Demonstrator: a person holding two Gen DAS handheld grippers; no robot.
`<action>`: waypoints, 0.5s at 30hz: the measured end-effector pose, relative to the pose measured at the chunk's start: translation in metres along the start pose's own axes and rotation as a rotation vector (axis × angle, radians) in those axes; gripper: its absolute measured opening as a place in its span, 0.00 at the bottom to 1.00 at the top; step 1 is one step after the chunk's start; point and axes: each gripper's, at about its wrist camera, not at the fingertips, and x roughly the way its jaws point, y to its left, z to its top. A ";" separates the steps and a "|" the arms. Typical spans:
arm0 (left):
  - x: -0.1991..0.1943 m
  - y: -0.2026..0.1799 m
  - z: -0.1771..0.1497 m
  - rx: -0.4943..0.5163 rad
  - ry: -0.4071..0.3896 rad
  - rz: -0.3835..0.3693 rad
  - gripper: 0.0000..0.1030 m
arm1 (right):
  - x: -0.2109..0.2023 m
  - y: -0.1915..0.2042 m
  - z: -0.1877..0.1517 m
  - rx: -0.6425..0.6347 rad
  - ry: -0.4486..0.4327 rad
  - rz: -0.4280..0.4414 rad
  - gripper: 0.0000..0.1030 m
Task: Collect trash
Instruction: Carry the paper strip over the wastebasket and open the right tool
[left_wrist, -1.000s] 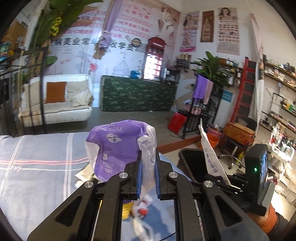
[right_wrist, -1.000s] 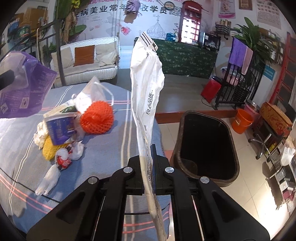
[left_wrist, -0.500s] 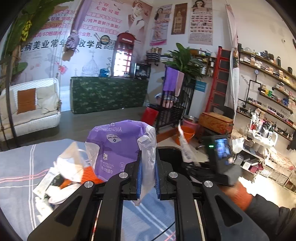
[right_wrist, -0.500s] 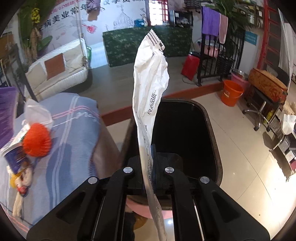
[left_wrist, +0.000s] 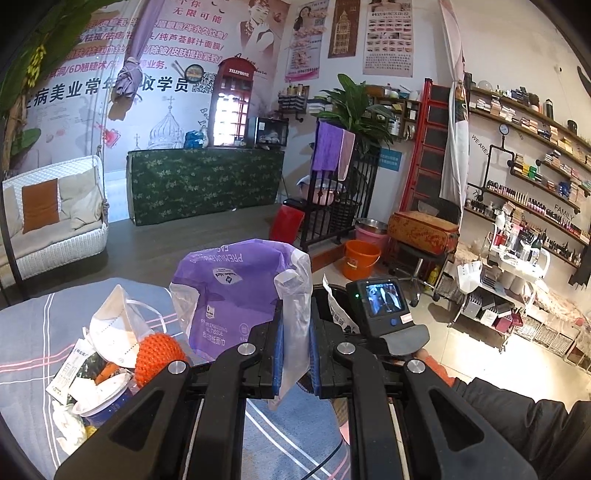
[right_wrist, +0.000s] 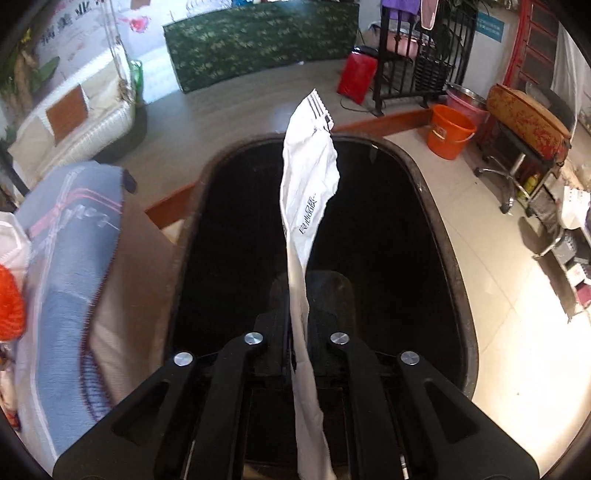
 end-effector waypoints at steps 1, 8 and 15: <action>0.001 0.001 0.001 -0.001 0.003 -0.003 0.12 | 0.000 0.000 0.000 -0.002 0.001 -0.012 0.46; 0.006 0.001 0.001 -0.005 0.020 -0.021 0.12 | -0.022 -0.006 -0.009 0.025 -0.066 -0.031 0.82; 0.014 -0.004 0.002 0.005 0.031 -0.031 0.12 | -0.061 -0.001 -0.029 0.000 -0.170 -0.060 0.82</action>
